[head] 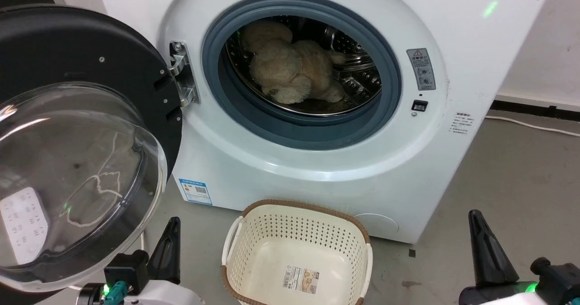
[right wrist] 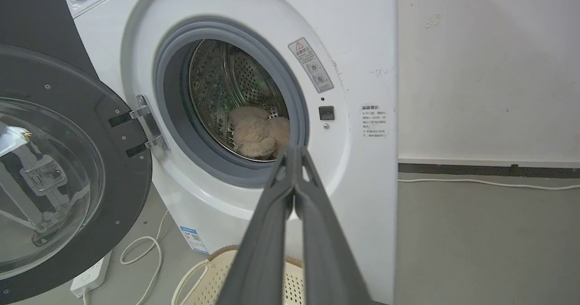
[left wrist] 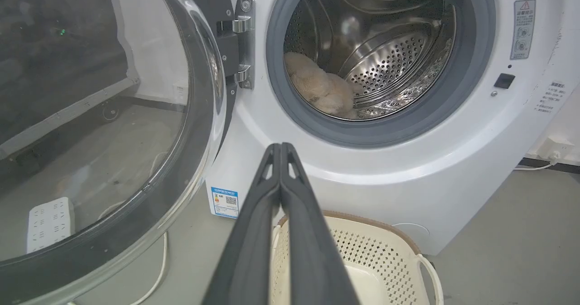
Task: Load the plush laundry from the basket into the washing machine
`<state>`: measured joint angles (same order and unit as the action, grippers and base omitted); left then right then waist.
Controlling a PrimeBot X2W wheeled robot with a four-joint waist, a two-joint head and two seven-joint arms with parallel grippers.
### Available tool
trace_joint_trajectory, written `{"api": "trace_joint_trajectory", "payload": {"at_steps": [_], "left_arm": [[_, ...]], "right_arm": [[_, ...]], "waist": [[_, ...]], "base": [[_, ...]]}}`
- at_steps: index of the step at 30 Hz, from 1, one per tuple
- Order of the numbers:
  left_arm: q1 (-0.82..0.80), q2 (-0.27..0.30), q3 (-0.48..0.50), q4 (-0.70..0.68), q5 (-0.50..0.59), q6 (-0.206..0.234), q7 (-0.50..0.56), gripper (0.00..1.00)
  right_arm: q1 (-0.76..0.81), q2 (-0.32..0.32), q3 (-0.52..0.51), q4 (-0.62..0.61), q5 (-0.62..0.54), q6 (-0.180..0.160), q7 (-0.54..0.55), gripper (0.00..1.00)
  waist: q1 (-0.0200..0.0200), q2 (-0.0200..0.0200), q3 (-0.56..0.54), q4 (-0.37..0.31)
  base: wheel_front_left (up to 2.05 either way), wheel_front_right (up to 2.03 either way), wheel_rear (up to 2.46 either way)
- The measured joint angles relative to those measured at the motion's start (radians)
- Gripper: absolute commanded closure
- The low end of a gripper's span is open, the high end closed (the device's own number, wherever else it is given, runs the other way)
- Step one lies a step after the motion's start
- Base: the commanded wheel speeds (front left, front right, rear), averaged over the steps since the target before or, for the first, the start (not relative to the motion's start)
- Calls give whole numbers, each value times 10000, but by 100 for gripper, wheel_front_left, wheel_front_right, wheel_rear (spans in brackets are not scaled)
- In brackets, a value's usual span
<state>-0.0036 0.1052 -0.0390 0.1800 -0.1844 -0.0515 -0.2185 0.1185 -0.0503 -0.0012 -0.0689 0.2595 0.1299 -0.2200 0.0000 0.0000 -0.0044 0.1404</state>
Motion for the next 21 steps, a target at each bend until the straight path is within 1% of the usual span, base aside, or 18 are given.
{"api": "trace_joint_trajectory", "payload": {"at_steps": [21], "left_arm": [[0,-115,79,-328,336,92,443,100]], "right_arm": [[-209,0,-2,132,-520,0,453,100]], "waist": [[0,0,9,-278]], "base": [[0,0,0]]}}
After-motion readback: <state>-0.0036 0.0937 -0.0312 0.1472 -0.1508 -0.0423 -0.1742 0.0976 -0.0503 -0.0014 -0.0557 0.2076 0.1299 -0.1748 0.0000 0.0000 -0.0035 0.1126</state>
